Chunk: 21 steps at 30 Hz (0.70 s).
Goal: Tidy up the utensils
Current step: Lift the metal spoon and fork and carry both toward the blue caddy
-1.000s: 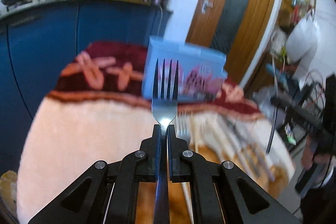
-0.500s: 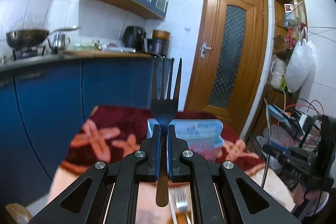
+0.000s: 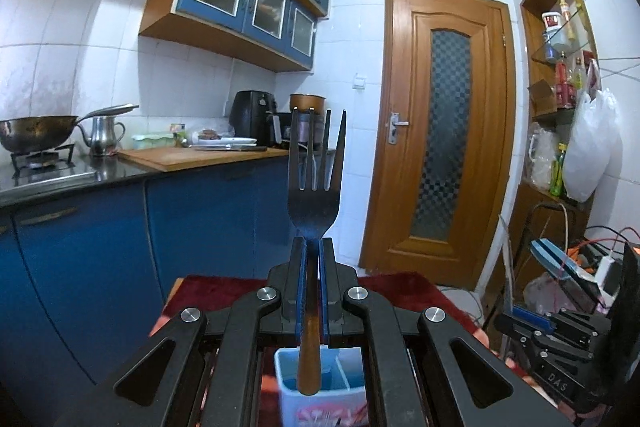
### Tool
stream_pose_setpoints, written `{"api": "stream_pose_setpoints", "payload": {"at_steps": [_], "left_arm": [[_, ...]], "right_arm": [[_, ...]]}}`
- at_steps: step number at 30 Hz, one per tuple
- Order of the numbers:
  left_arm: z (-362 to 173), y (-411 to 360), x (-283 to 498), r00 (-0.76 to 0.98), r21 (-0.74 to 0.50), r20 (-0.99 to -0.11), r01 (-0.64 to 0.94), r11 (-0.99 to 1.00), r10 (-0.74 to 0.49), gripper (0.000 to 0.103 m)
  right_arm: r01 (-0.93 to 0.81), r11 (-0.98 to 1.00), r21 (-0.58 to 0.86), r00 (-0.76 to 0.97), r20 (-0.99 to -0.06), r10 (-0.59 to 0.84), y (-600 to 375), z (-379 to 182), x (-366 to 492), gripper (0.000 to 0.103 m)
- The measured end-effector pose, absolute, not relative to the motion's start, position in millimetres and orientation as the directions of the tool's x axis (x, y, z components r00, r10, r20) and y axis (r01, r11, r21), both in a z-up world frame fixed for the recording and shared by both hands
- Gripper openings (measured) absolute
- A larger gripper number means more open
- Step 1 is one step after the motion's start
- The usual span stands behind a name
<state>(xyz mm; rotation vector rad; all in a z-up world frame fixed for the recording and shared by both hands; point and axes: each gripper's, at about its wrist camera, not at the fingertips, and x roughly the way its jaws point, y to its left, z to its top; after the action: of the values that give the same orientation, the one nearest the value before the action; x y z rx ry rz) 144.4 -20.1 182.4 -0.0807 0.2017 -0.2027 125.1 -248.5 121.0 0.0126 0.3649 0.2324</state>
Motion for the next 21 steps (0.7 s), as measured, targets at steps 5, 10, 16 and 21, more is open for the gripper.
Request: {"api": "stream_pose_setpoints", "payload": {"at_steps": [5, 10, 16, 21], "left_arm": [[164, -28, 170, 0.955, -0.098, -0.215, 0.186, 0.978, -0.203, 0.005], [134, -30, 189, 0.938, -0.117, -0.276, 0.182, 0.976, -0.208, 0.005], [99, -30, 200, 0.914, -0.142, -0.337, 0.187, 0.972, -0.225, 0.005], [84, -31, 206, 0.898, -0.155, -0.371, 0.194, 0.969, -0.238, 0.005]], "right_arm": [[-0.227, 0.972, 0.059, 0.915, -0.329, 0.234, -240, 123, 154, 0.018], [-0.227, 0.97, 0.084, 0.91, -0.337, 0.242, -237, 112, 179, 0.018], [-0.217, 0.975, 0.05, 0.92, -0.323, 0.222, -231, 98, 194, 0.018], [-0.193, 0.98, 0.042, 0.93, -0.31, 0.196, -230, 94, 200, 0.018]]}}
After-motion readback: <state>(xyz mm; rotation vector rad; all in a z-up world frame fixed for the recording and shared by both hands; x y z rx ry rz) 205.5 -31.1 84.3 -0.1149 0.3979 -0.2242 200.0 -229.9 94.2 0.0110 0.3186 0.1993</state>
